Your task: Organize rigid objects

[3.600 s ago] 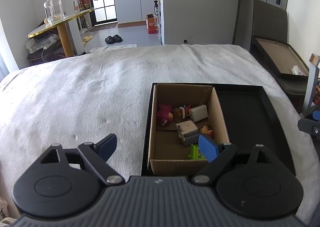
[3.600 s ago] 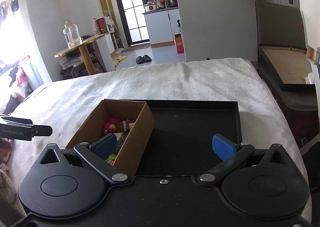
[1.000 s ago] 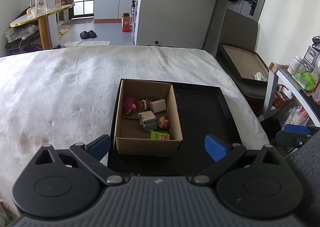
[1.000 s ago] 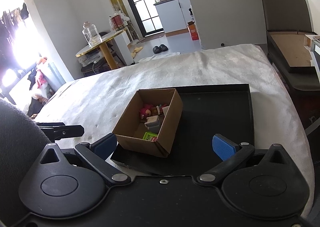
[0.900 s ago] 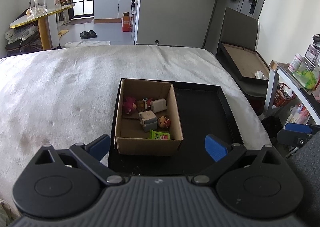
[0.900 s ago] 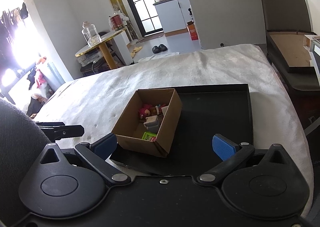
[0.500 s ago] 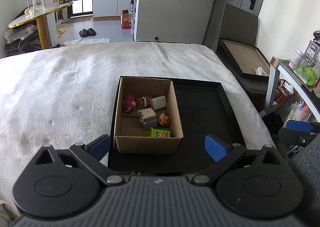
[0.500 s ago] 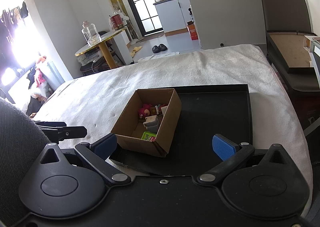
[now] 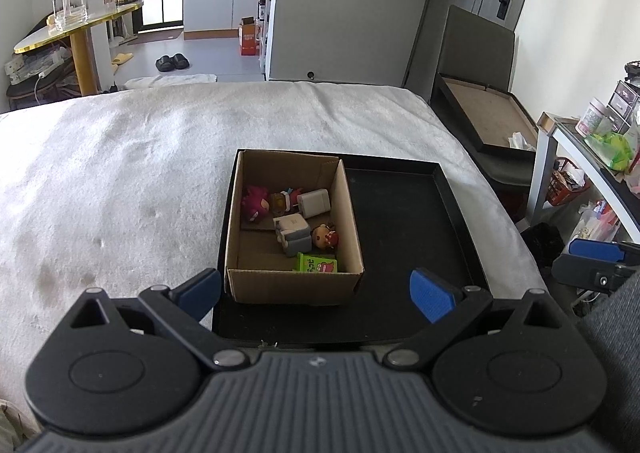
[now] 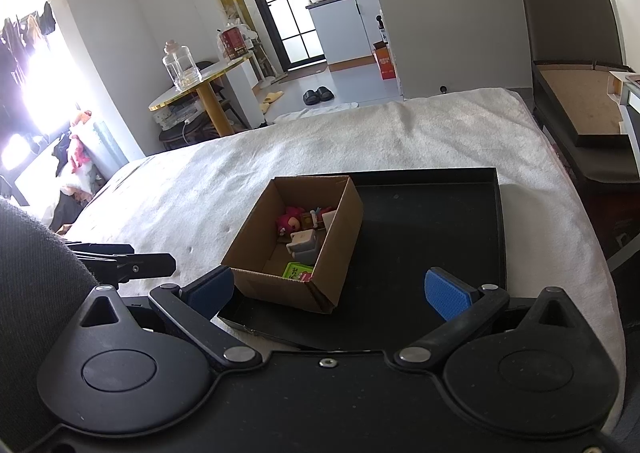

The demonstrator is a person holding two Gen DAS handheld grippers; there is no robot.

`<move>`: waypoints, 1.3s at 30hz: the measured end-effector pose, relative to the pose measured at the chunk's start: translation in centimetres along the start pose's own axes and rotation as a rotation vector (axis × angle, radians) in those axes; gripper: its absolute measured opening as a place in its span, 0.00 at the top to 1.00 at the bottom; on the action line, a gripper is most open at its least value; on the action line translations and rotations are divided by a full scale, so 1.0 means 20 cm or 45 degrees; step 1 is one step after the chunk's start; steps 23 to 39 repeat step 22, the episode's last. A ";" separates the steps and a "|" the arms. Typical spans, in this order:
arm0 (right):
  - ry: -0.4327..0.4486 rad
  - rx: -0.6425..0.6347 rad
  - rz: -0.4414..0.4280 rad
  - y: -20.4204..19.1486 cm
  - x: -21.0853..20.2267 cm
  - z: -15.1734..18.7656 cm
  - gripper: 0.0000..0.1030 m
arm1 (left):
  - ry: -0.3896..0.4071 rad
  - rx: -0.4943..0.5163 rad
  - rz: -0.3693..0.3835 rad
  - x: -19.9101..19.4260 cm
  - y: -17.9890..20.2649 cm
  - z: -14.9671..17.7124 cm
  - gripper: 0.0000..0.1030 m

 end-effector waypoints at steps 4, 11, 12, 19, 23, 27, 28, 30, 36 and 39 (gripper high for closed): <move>-0.003 0.000 0.004 0.00 0.00 0.00 0.00 | -0.004 -0.007 0.015 0.01 0.00 0.00 0.03; -0.002 0.005 0.001 0.00 0.00 0.00 0.00 | 0.001 -0.008 0.015 0.01 0.00 0.00 0.03; -0.001 0.004 0.001 0.00 0.00 0.00 0.00 | 0.004 -0.010 0.012 0.01 0.00 0.00 0.03; 0.001 0.017 -0.002 0.00 0.01 0.00 0.00 | 0.018 -0.006 -0.006 0.00 0.01 0.00 0.03; 0.003 0.027 -0.007 0.01 0.02 0.01 0.00 | 0.009 -0.009 0.000 0.00 0.00 0.00 0.03; 0.003 0.027 -0.007 0.01 0.02 0.01 0.00 | 0.009 -0.009 0.000 0.00 0.00 0.00 0.03; 0.003 0.027 -0.007 0.01 0.02 0.01 0.00 | 0.009 -0.009 0.000 0.00 0.00 0.00 0.03; 0.003 0.027 -0.007 0.01 0.02 0.01 0.00 | 0.009 -0.009 0.000 0.00 0.00 0.00 0.03; 0.003 0.027 -0.007 0.01 0.02 0.01 0.00 | 0.009 -0.009 0.000 0.00 0.00 0.00 0.03; 0.003 0.027 -0.007 0.01 0.02 0.01 0.00 | 0.009 -0.009 0.000 0.00 0.00 0.00 0.03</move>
Point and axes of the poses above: each gripper's, at about its wrist camera, not at the fingertips, and x roughly the way its jaws point, y to its right, z to its underside, the point moved 8 cm from there along x, roughly the way its jaws point, and after that the axes turned 15 degrees about -z, right-handed, at the moved point
